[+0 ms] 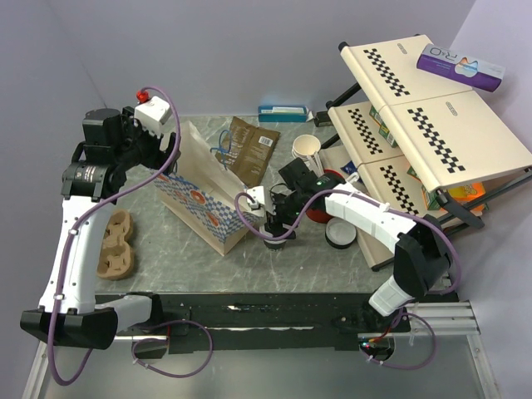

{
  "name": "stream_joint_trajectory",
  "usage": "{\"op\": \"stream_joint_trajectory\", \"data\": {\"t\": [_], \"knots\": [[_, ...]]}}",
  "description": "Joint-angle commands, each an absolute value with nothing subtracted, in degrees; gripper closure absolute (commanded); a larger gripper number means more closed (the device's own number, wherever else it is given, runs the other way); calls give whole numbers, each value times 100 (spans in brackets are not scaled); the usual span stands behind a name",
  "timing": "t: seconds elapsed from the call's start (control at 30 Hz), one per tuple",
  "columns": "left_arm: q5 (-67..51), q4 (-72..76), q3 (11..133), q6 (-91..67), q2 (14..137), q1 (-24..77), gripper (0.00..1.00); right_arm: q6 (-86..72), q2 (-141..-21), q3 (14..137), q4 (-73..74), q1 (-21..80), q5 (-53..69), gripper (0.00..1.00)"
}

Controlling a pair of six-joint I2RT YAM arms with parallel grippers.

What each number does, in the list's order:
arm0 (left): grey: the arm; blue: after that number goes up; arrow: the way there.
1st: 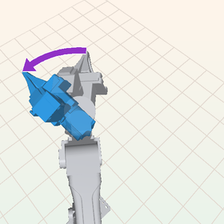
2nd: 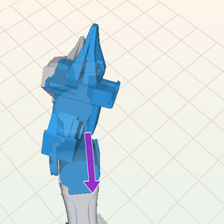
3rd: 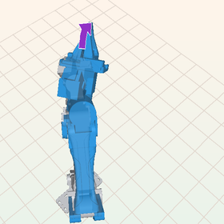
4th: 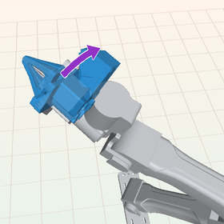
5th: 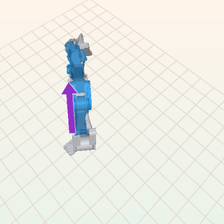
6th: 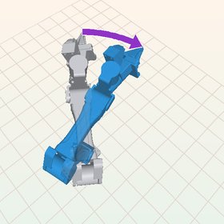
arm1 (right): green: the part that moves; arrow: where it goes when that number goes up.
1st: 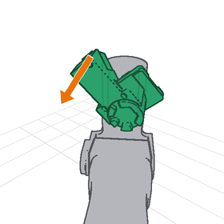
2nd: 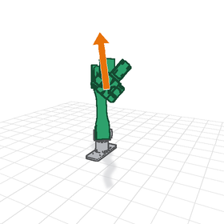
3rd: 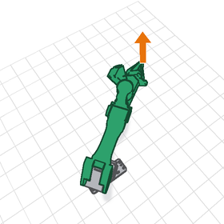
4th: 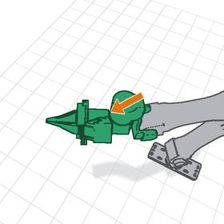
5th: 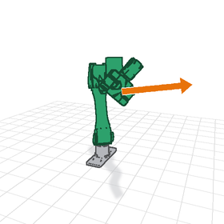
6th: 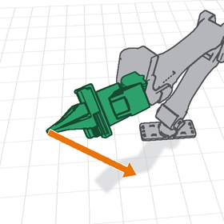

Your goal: Pack the takeout coffee

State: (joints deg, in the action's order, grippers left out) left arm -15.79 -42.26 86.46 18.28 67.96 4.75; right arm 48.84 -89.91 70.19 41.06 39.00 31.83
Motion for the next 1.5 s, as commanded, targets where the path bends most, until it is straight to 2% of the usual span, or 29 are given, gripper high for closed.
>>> {"op": "stream_joint_trajectory", "data": {"t": [0.0,0.6,0.83,1.0,1.13,1.17,1.2,1.47], "knots": [[-1661,-4122,8728,1723,6732,448,8,4948,-9009,6724,3973,3937,2734,40],[-1626,-4184,8701,1740,6759,431,8,4738,-9413,6337,3489,3990,1899,39],[-1679,-4184,8701,1723,6741,422,8,4544,-9062,6574,3718,3902,2583,32],[-1670,-4184,8710,1696,6741,422,7,4570,-9061,6820,3955,3885,2645,32],[-1670,-4184,8754,1723,6741,422,7,4562,-9123,6873,4069,3867,2689,24],[-1670,-4201,8754,1731,6741,422,7,4535,-9158,6934,4078,3850,2716,8],[-1679,-4210,8763,1740,6741,422,7,4483,-9193,6961,4078,3824,2725,1],[-1705,-4298,8815,1749,6741,422,7,4307,-9009,7497,4341,3595,3225,1]]}}
